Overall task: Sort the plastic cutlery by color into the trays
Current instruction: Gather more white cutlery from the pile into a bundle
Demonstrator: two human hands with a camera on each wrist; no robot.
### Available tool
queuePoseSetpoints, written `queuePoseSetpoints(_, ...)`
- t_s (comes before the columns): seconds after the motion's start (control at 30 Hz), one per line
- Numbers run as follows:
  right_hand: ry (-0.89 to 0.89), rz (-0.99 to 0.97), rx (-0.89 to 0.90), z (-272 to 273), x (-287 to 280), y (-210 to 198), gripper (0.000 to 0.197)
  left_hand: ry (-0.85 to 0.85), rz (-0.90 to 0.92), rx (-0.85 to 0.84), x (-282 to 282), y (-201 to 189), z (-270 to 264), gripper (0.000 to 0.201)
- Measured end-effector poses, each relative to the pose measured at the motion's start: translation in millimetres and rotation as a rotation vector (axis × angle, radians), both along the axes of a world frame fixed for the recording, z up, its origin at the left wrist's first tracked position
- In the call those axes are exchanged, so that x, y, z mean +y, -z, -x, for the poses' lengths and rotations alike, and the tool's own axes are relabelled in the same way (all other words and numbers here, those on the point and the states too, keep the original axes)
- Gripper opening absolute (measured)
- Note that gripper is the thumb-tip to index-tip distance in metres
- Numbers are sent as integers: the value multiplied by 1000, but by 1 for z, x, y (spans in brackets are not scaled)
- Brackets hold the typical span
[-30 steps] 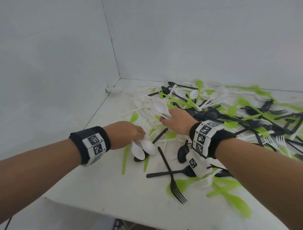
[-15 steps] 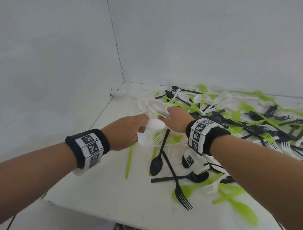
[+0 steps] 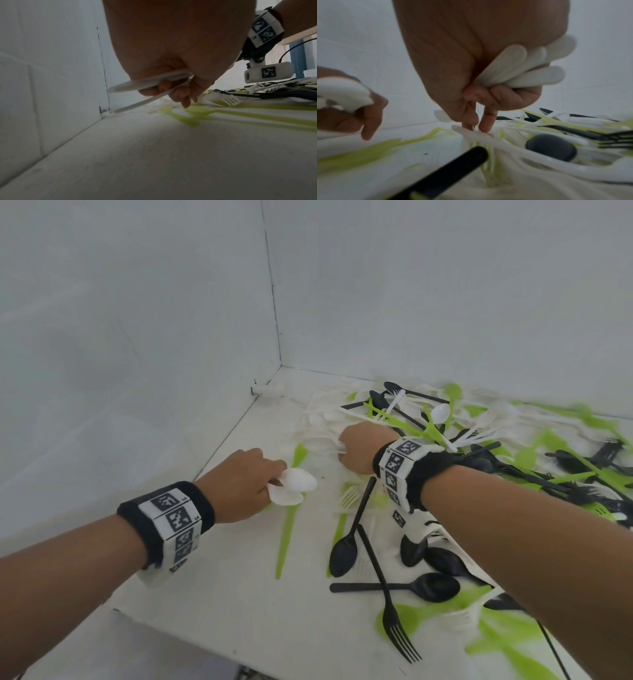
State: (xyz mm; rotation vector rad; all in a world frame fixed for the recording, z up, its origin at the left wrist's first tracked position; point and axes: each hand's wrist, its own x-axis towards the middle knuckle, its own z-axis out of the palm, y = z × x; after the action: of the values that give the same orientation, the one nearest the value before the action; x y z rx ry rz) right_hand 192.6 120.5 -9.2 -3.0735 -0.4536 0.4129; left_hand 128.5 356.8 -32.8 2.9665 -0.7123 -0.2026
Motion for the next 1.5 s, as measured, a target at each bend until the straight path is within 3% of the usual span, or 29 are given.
queuePoseSetpoints(0.07, 21, -20, -17, -4, -8, -1, 22, -41, -63, 64, -1, 3, -2, 27)
queuePoseSetpoints(0.2, 58, -39, 3, -8, -22, -4, 19, -96, -3, 169, -6, 10, -10, 63)
queuePoseSetpoints(0.3, 94, 14, 16, -10, -28, -4, 32, -91, 46, 160, -15, 19, -18, 51)
queuePoseSetpoints(0.43, 59, -52, 4, -10, -26, -8, 15, -20, 28, 81, -28, 20, -21, 20)
queuePoseSetpoints(0.53, -29, -28, 39, -8, -20, -9, 40, -12, 32, 24, -32, 10, -23, 6)
queuePoseSetpoints(0.6, -104, 70, 73, -7, -16, -9, 43, -17, 40, -8, -28, 4, -26, 14)
queuePoseSetpoints(0.67, -155, 114, 83, -7, -15, -8, 17, 12, 49, -76, -20, 0, -29, 12)
queuePoseSetpoints(0.73, -197, 99, 68, -8, -15, -7, 15, 35, 34, -111, -14, -4, -31, 9)
queuePoseSetpoints(0.83, -248, 42, 68, -10, -18, -7, 21, -58, 206, -30, -6, -3, -32, 13)
queuePoseSetpoints(0.9, -260, -64, 59, -12, -21, -9, 14, -125, 317, -42, -4, 0, -36, 21)
queuePoseSetpoints(0.97, -208, -216, 35, -13, -25, -10, 6, -207, 379, -46, -8, 0, -42, 32)
queuePoseSetpoints(1.03, -99, -377, 2, -13, -31, -9, 27, -278, 454, -54, -17, -3, -51, 35)
queuePoseSetpoints(1.1, 25, -593, -26, -14, -38, -9, 33, -359, 531, -59, -29, -7, -63, 37)
queuePoseSetpoints(1.23, 266, -1011, -126, -10, -51, -18, 24, -441, 561, -70, -49, -7, -90, 34)
queuePoseSetpoints(1.33, 455, -1132, -99, -10, -63, -17, 24, -370, 456, -59, -66, 0, -104, 34)
queuePoseSetpoints(1.5, 610, -1087, -2, 0, -77, -3, 16, -170, 71, -48, -93, 8, -116, 31)
